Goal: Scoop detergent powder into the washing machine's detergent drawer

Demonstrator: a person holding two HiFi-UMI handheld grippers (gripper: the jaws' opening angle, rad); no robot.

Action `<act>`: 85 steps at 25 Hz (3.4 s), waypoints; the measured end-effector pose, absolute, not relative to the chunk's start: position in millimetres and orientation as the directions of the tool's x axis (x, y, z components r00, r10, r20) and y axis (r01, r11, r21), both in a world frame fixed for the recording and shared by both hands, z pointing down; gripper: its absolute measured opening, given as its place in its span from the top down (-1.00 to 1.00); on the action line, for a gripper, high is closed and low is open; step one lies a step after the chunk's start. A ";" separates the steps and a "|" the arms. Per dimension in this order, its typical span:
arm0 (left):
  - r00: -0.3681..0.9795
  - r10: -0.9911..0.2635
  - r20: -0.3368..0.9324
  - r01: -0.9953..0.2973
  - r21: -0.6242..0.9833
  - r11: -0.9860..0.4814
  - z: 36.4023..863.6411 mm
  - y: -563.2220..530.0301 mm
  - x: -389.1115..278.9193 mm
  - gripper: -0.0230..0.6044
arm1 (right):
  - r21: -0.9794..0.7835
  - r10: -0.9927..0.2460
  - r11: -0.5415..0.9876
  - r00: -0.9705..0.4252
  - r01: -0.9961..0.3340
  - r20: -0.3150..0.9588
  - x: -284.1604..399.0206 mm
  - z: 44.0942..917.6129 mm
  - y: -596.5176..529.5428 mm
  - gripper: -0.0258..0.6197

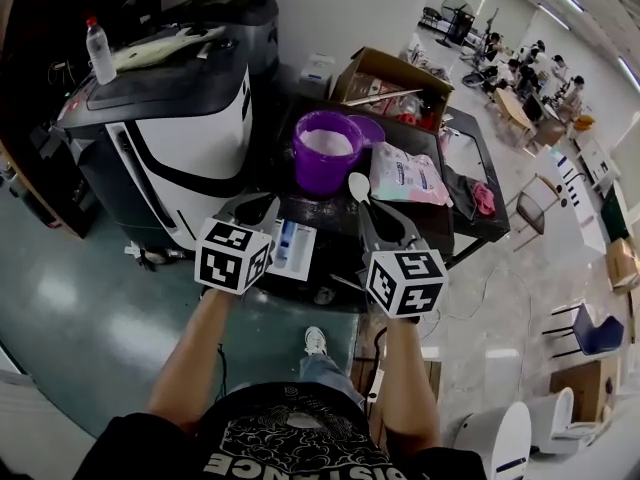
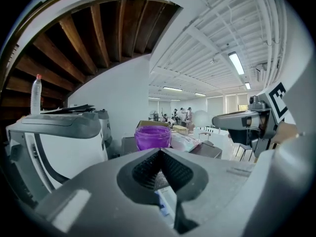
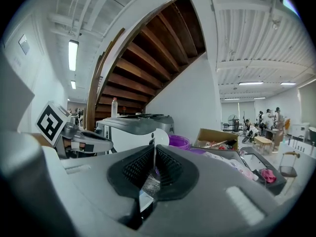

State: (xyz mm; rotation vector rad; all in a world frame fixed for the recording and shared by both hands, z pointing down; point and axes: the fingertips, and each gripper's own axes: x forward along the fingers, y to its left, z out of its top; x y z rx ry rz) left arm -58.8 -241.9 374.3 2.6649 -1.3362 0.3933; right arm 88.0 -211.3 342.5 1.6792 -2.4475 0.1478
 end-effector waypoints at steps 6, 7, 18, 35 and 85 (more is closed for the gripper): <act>0.544 -0.783 0.303 -0.821 -0.004 -0.572 375.0 -282.0 -49.6 0.93 | 0.037 -0.889 0.418 -0.401 -0.908 0.219 95.6 343.6 -264.0 0.81; 0.539 -0.785 0.306 -0.824 -0.003 -0.567 375.3 -288.9 -47.8 0.92 | 0.042 -0.883 0.431 -0.412 -0.901 0.226 96.5 343.2 -273.3 0.81; 0.466 -0.819 0.334 -0.871 0.009 -0.492 383.7 -347.7 -30.7 0.92 | 0.127 -0.752 0.617 -0.534 -0.777 0.388 99.8 359.5 -364.2 0.81; 0.387 -0.857 0.340 -0.910 -0.006 -0.414 388.9 -381.8 -16.4 0.92 | 0.260 -0.460 0.868 -0.485 -0.424 0.744 69.3 392.6 -435.2 0.81; 0.309 -0.885 0.347 -0.942 -0.015 -0.335 394.9 -384.7 -37.8 0.92 | 0.125 -0.180 0.969 -0.260 -0.215 0.949 26.7 454.5 -447.0 0.81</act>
